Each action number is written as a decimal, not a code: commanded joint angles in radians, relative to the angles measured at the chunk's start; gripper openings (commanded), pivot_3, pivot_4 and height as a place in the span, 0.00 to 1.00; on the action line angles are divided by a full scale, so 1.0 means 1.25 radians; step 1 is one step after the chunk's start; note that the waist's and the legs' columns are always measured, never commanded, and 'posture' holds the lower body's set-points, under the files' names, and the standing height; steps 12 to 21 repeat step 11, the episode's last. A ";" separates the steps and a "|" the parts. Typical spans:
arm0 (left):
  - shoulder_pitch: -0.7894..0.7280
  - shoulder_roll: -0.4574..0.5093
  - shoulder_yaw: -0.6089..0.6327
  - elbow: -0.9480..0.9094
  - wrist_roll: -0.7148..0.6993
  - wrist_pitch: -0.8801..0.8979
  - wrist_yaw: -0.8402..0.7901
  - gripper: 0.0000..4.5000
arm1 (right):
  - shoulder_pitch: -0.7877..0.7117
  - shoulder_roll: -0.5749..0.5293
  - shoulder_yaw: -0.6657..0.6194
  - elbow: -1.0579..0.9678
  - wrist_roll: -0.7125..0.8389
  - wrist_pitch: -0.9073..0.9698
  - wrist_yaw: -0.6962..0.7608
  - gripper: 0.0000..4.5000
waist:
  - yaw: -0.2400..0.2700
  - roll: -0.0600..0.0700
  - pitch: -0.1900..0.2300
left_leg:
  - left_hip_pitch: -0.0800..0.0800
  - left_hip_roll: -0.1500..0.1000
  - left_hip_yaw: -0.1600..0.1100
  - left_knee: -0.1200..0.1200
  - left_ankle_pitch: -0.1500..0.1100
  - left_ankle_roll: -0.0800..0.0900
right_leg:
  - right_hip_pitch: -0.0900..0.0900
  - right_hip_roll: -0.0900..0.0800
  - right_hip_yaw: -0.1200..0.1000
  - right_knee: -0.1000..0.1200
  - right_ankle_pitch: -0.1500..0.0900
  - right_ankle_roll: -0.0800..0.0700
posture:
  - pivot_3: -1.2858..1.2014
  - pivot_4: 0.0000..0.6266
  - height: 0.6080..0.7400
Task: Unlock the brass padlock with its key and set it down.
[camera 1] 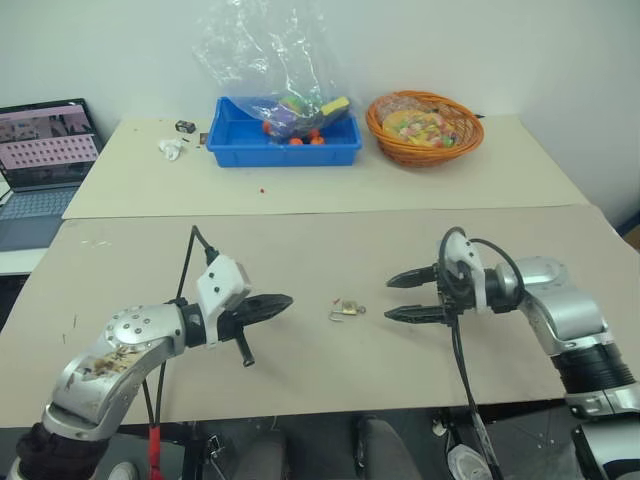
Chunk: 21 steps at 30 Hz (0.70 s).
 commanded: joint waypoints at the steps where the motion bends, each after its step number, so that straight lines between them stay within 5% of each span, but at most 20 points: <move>1: -0.022 -0.007 -0.018 0.000 0.016 -0.017 -0.008 0.00 | 0.004 -0.002 -0.017 -0.001 -0.013 -0.028 -0.011 0.83 | 0.002 0.000 0.000 | 0.000 0.000 0.000 0.000 0.000 0.000 | 0.000 0.000 0.000 0.000 0.000 0.000 | 0.52 0.24 0.96; 21: -0.020 -0.018 -0.038 0.028 0.069 -0.074 -0.024 0.00 | 0.013 -0.011 -0.017 0.020 -0.029 -0.040 -0.008 0.83 | 0.003 0.000 0.000 | -0.001 0.000 0.000 0.000 0.000 0.000 | -0.001 0.000 0.000 0.000 0.000 -0.001 | 0.52 0.24 0.96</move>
